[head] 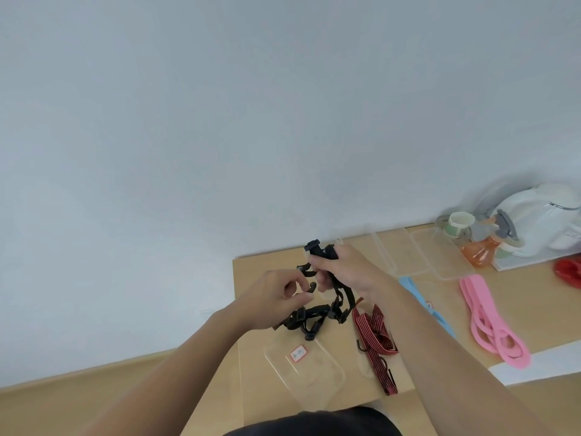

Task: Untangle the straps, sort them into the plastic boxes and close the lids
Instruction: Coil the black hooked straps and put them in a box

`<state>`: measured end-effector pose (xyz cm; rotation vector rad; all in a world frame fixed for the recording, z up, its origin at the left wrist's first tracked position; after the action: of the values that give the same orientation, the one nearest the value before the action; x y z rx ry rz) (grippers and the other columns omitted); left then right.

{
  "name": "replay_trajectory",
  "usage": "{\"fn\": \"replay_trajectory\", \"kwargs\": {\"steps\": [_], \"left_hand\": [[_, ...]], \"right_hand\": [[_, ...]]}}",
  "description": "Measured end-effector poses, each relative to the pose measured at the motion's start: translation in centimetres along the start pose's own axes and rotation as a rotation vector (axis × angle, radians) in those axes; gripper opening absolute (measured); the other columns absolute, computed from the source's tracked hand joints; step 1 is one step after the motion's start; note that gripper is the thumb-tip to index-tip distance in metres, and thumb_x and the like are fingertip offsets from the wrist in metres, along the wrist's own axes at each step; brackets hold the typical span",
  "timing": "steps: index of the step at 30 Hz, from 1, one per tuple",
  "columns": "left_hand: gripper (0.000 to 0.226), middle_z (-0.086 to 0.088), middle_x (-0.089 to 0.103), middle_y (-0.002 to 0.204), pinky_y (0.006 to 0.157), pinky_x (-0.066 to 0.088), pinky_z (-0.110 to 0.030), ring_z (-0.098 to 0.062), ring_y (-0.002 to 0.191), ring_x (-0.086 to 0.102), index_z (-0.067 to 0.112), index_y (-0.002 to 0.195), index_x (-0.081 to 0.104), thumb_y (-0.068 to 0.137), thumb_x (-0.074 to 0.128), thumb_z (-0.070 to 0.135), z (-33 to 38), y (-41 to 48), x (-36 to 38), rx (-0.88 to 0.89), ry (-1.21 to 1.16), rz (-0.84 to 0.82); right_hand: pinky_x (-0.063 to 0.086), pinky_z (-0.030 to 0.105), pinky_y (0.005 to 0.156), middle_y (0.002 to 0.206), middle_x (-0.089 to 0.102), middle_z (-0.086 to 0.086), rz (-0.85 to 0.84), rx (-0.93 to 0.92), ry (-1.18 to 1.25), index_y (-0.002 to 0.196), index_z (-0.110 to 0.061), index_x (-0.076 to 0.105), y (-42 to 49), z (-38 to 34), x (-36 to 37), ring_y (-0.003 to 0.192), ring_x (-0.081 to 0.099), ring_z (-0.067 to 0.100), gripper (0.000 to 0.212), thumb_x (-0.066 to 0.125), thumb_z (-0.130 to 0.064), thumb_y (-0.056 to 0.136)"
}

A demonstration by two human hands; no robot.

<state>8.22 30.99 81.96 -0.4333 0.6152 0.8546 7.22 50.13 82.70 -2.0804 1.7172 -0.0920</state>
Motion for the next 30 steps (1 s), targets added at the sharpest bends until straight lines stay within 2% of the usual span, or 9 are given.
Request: {"fn": "replay_trajectory", "kwargs": {"steps": [4, 8, 12, 15, 16, 20, 23, 27, 30], "left_hand": [[0.016, -0.001, 0.059, 0.059, 0.061, 0.04, -0.029, -0.013, 0.059, 0.047, 0.029, 0.085, 0.071, 0.098, 0.064, 0.035, -0.1, 0.4, -0.5, -0.094, -0.211, 0.115], [0.029, -0.012, 0.05, 0.049, 0.071, 0.044, -0.03, -0.016, 0.068, 0.072, 0.011, 0.094, 0.074, 0.107, 0.049, 0.02, 0.1, 0.6, -2.0, -0.171, -0.443, 0.334], [0.031, -0.006, 0.037, 0.05, 0.102, 0.044, -0.041, -0.033, 0.089, 0.076, 0.008, 0.114, 0.069, 0.109, 0.038, 0.012, 0.5, 1.3, -3.9, -0.159, -0.736, 0.434], [0.033, -0.007, 0.036, 0.05, 0.111, 0.044, -0.051, -0.036, 0.084, 0.074, 0.005, 0.117, 0.068, 0.108, 0.036, 0.006, 1.9, 1.6, -5.6, -0.105, -0.921, 0.419], [0.034, -0.007, 0.036, 0.049, 0.112, 0.043, -0.052, -0.035, 0.081, 0.073, 0.005, 0.117, 0.068, 0.107, 0.036, 0.005, 2.5, 1.6, -6.2, -0.089, -0.939, 0.402], [0.036, -0.01, 0.041, 0.051, 0.113, 0.041, -0.057, -0.035, 0.077, 0.069, 0.002, 0.119, 0.068, 0.107, 0.034, 0.004, 4.2, 1.5, -7.6, -0.009, -0.963, 0.275], [0.036, -0.009, 0.045, 0.053, 0.111, 0.043, -0.058, -0.033, 0.076, 0.067, -0.003, 0.127, 0.062, 0.108, 0.033, 0.006, 4.9, 1.4, -8.4, 0.055, -0.993, 0.18], [0.038, -0.007, 0.047, 0.053, 0.11, 0.046, -0.055, -0.033, 0.077, 0.065, -0.005, 0.131, 0.06, 0.107, 0.035, 0.009, 5.2, 0.9, -9.6, 0.093, -0.966, 0.122], [0.038, -0.007, 0.051, 0.055, 0.111, 0.045, -0.055, -0.035, 0.081, 0.067, -0.003, 0.13, 0.062, 0.104, 0.039, 0.013, 5.2, 0.7, -10.2, 0.114, -0.968, 0.068]], "right_hand": [[0.051, 0.033, 0.064, 0.057, 0.054, 0.003, -0.004, 0.012, -0.037, 0.076, -0.012, 0.058, -0.1, 0.8, 0.0, 0.051, 0.051, 0.017, 0.031, 0.068, -0.034, 0.096], [0.039, 0.021, 0.052, 0.053, 0.031, -0.004, -0.055, 0.064, 0.058, 0.084, -0.011, 0.058, -0.6, 1.5, -0.1, 0.046, 0.03, 0.011, 0.031, 0.069, -0.039, 0.095], [0.051, 0.035, 0.088, 0.055, 0.053, 0.004, -0.166, 0.105, -0.099, 0.061, -0.015, 0.055, -0.6, 3.0, -0.2, 0.053, 0.055, 0.018, 0.041, 0.064, -0.031, 0.097], [0.047, 0.034, 0.095, 0.086, 0.071, 0.006, -0.267, 0.119, -0.296, 0.083, -0.015, 0.063, -1.3, 2.7, -0.4, 0.088, 0.073, 0.024, 0.018, 0.073, -0.028, 0.09], [0.046, 0.029, 0.092, 0.1, 0.07, 0.003, -0.26, 0.103, -0.324, 0.097, -0.021, 0.06, -1.4, 2.2, -0.6, 0.101, 0.07, 0.021, 0.027, 0.08, -0.033, 0.084], [0.052, 0.027, 0.094, 0.134, 0.058, -0.01, 0.073, -0.149, 0.025, 0.139, -0.034, 0.037, -1.1, -0.3, -1.3, 0.12, 0.062, 0.01, 0.099, 0.092, -0.056, 0.059], [0.057, 0.024, 0.079, 0.134, 0.058, -0.006, 0.313, -0.292, 0.265, 0.143, -0.03, 0.034, -1.2, -3.0, -1.9, 0.106, 0.07, 0.007, 0.092, 0.091, -0.03, 0.071], [0.049, 0.036, 0.102, 0.145, 0.041, -0.011, 0.677, -0.374, 0.172, 0.154, -0.039, 0.016, -1.8, -5.0, -3.0, 0.125, 0.053, 0.005, 0.111, 0.091, -0.034, 0.072], [0.04, 0.023, 0.107, 0.141, 0.051, -0.013, 0.673, -0.598, -0.247, 0.134, -0.028, 0.055, -2.8, -6.9, -3.1, 0.131, 0.048, 0.001, 0.058, 0.082, -0.032, 0.082]]}}
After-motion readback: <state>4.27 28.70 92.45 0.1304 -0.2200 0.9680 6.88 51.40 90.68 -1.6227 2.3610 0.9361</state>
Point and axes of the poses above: each hand's wrist, its own y-axis towards the middle knuckle, its own x-axis out of the palm, z = x × y, the point moved 2 cm from there along y, towards the middle knuckle
